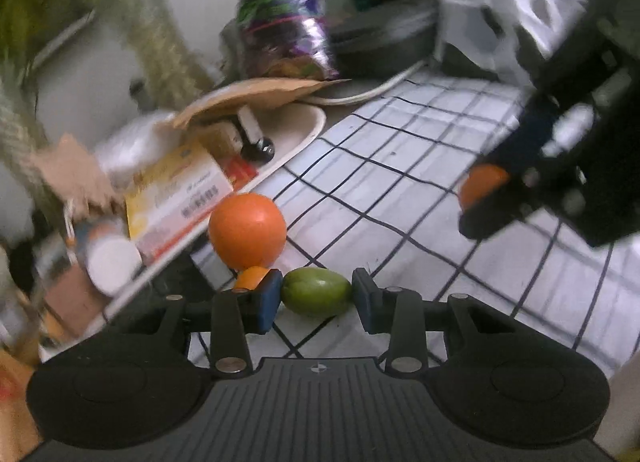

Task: Organize fruits
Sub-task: 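Carry the tomato and lime onto the white plate and open both tools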

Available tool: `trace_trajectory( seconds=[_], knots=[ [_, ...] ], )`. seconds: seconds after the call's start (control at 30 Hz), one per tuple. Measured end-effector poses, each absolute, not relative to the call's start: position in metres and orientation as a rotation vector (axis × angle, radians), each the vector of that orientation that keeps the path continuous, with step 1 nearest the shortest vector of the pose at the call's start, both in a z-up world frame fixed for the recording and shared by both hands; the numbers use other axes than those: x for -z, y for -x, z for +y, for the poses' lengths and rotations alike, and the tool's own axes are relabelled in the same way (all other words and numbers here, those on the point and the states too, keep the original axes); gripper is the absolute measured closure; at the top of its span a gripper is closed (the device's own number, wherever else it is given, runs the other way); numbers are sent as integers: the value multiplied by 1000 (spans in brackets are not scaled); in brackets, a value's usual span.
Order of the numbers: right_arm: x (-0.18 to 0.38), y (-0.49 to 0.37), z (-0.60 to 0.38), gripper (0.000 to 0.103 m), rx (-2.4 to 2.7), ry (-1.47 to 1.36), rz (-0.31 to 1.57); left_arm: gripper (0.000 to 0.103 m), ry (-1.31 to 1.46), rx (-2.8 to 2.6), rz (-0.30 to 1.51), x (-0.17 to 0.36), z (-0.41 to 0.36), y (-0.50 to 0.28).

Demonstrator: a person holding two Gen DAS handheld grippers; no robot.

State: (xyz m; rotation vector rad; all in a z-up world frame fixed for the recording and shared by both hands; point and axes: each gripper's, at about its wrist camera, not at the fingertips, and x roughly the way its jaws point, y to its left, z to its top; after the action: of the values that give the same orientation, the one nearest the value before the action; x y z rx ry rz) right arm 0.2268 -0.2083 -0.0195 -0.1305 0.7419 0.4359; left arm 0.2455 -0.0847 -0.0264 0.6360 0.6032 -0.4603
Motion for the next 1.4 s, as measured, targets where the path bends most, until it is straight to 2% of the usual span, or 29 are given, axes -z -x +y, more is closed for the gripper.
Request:
trace_trajectory(
  seconds=[0.27, 0.8, 1.4],
  knots=[
    [17, -224, -211, 76, -429, 135, 732, 66, -659, 471, 612, 23, -88, -242],
    [-5, -182, -231, 77, -406, 23, 684, 66, -324, 529, 623, -39, -64, -203],
    [-4, -119, -215, 77, -476, -33, 726, 66, -194, 546, 704, -53, -36, -137]
  ],
)
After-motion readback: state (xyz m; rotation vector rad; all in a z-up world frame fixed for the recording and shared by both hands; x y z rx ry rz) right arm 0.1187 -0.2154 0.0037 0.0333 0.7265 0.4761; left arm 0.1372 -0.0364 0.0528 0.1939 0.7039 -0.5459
